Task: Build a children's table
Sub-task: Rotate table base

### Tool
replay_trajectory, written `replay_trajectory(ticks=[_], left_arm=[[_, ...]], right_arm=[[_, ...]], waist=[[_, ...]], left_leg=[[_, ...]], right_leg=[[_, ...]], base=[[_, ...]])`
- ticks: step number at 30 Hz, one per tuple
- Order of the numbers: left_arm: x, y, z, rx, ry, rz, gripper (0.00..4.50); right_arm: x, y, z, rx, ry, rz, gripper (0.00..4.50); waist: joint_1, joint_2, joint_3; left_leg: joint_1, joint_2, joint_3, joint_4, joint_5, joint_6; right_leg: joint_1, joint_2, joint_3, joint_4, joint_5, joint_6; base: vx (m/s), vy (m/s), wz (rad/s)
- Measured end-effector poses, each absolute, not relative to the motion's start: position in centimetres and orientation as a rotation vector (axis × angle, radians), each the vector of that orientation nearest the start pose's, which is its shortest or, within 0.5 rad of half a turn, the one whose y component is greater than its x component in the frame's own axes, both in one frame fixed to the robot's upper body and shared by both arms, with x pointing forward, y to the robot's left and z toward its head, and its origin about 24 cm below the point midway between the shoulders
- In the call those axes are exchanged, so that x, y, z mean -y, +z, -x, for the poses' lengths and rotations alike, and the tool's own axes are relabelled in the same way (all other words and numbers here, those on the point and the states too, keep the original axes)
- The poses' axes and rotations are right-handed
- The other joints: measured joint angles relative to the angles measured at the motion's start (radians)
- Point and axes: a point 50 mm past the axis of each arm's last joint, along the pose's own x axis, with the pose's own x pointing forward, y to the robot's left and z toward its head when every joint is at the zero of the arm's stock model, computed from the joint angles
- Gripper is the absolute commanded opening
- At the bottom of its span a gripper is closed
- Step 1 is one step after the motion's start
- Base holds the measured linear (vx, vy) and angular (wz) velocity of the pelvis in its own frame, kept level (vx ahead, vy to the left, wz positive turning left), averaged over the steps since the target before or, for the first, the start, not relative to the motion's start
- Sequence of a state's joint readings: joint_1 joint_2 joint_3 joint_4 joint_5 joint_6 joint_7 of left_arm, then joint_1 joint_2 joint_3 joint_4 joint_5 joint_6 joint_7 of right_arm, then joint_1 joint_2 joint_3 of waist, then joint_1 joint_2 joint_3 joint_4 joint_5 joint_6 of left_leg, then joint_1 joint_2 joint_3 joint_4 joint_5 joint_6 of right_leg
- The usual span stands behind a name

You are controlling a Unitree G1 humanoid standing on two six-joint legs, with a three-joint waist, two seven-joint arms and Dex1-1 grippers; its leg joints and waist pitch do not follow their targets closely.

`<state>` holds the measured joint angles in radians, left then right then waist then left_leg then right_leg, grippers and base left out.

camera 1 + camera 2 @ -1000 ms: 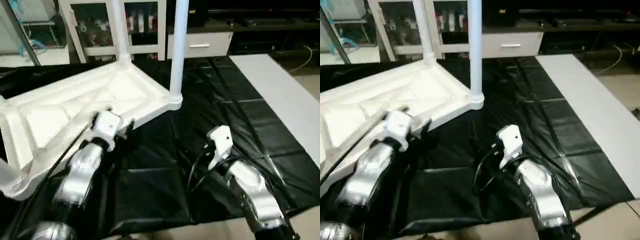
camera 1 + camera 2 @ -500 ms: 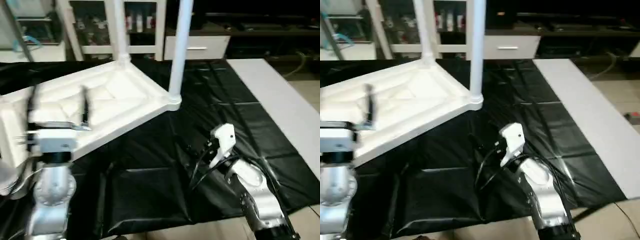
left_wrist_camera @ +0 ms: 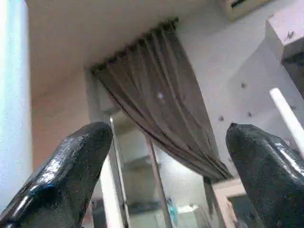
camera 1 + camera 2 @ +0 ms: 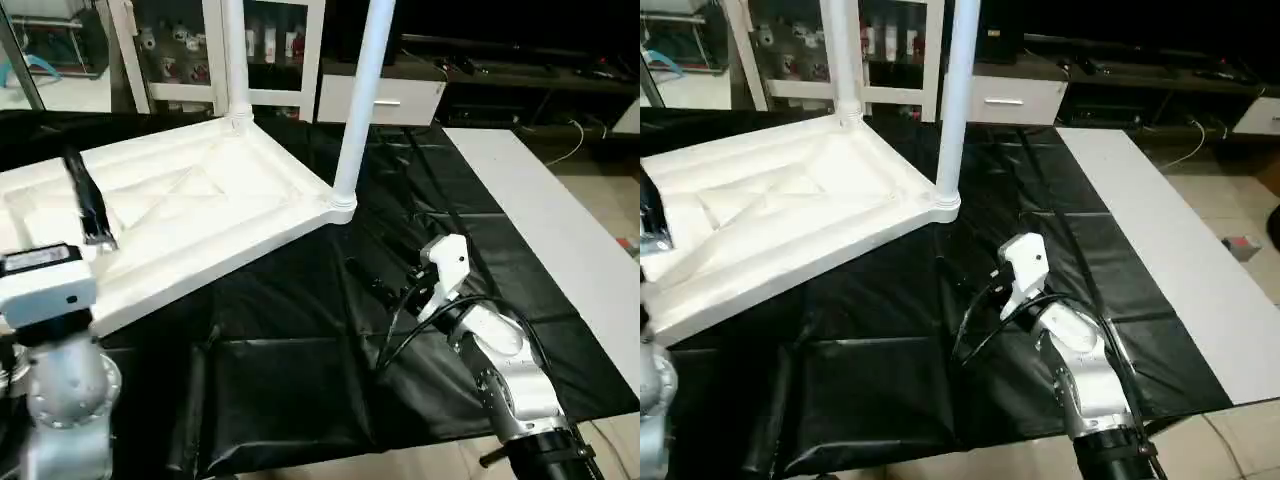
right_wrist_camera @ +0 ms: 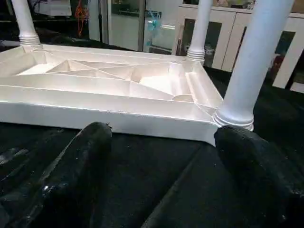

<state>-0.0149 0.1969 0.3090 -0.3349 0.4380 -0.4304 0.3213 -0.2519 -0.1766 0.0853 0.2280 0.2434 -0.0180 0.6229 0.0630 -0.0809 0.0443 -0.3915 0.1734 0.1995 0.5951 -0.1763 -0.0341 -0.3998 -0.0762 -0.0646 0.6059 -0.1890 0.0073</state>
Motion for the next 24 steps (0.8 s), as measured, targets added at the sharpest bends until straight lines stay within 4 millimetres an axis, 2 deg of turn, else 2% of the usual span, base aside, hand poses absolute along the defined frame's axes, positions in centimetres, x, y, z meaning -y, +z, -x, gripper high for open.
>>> replay_trajectory(ticks=[4, 7, 8, 11, 12, 13, 15, 17, 20, 24], left_arm=[[-22.2, 17.5, -21.4, 0.845, 0.459, -0.628, 4.48], [-21.3, 16.3, -23.0, 0.75, 0.259, -0.571, 4.48], [-21.0, 15.2, -24.0, 0.667, 0.168, -0.551, 4.48], [-20.4, 12.7, -26.0, 0.468, 0.003, -0.478, 4.48], [-20.2, 12.0, -26.9, 0.397, -0.069, -0.434, 4.48], [-20.1, 11.6, -27.6, 0.341, -0.129, -0.398, 4.48], [-19.4, 10.7, -28.7, 0.177, -0.335, -0.318, 4.48], [-19.0, 9.7, -28.5, 0.034, -0.538, -0.316, 4.48], [-19.7, 8.6, -27.7, -0.162, -0.763, -0.373, 4.48], [-20.9, 7.7, -27.0, -0.365, -0.92, -0.414, 4.48]], right_arm=[[12.5, 5.6, -28.9, 0.029, 0.738, -0.04, 3.82], [12.3, 5.7, -28.9, 0.034, 0.739, -0.045, 3.82], [12.2, 5.7, -28.8, 0.036, 0.74, -0.048, 3.82], [12.2, 5.6, -28.9, 0.034, 0.734, -0.05, 3.82], [12.2, 5.6, -28.9, 0.036, 0.727, -0.048, 3.82], [12.2, 5.7, -28.9, 0.044, 0.725, -0.046, 3.82], [12.2, 5.7, -28.9, 0.046, 0.722, -0.046, 3.82], [12.4, 5.5, -28.7, 0.039, 0.714, -0.047, 3.82], [13.1, 5.1, -28.4, 0.024, 0.693, -0.043, 3.82], [13.5, 4.7, -28.2, 0.011, 0.677, -0.036, 3.82]], waist=[[0.0, 0.001, 0.0], [0.006, 0.006, 0.0], [0.009, 0.011, 0.0], [0.014, 0.019, 0.003], [0.019, 0.029, 0.007], [0.02, 0.028, 0.005], [0.024, 0.045, 0.009], [0.022, 0.059, 0.008], [0.016, 0.072, 0.01], [0.015, 0.081, 0.01]], left_leg=[[0.0, 0.0, 0.0, 0.0, 0.0, 0.0], [0.001, 0.0, -0.001, 0.0, 0.0, 0.0], [0.001, -0.001, -0.001, 0.0, 0.0, 0.0], [0.001, -0.001, -0.001, 0.0, 0.0, -0.001], [0.001, -0.001, -0.001, 0.0, 0.001, -0.001], [0.002, -0.001, 0.0, 0.001, 0.001, -0.001], [0.002, -0.001, 0.0, 0.001, 0.001, -0.001], [0.002, -0.001, 0.001, 0.0, 0.001, -0.002], [0.002, 0.0, 0.0, -0.001, 0.001, -0.002], [0.004, 0.0, 0.001, -0.003, 0.001, -0.002]], right_leg=[[0.0, 0.0, 0.0, 0.0, 0.001, 0.0], [0.001, 0.0, 0.0, 0.0, 0.001, 0.0], [0.001, 0.0, 0.0, 0.001, 0.001, 0.0], [0.0, 0.0, 0.001, 0.001, 0.003, -0.001], [-0.001, 0.0, 0.001, 0.001, 0.004, -0.001], [0.0, 0.0, 0.001, 0.002, 0.005, -0.002], [-0.001, 0.0, 0.002, 0.002, 0.006, -0.005], [-0.002, 0.0, 0.003, 0.004, 0.008, -0.008], [-0.004, 0.002, 0.003, 0.005, 0.006, -0.008], [-0.003, 0.002, 0.003, 0.005, 0.006, -0.009]], base=[[0.0, 0.0, 0.0], [0.0, 0.0, 0.0], [0.0, 0.0, 0.0], [0.0, 0.0, 0.0], [0.0, 0.0, 0.0], [0.0, 0.0, 0.0], [0.0, 0.0, 0.0], [0.0, 0.0, 0.0], [0.0, 0.0, 0.0], [0.0, 0.0, 0.0]])
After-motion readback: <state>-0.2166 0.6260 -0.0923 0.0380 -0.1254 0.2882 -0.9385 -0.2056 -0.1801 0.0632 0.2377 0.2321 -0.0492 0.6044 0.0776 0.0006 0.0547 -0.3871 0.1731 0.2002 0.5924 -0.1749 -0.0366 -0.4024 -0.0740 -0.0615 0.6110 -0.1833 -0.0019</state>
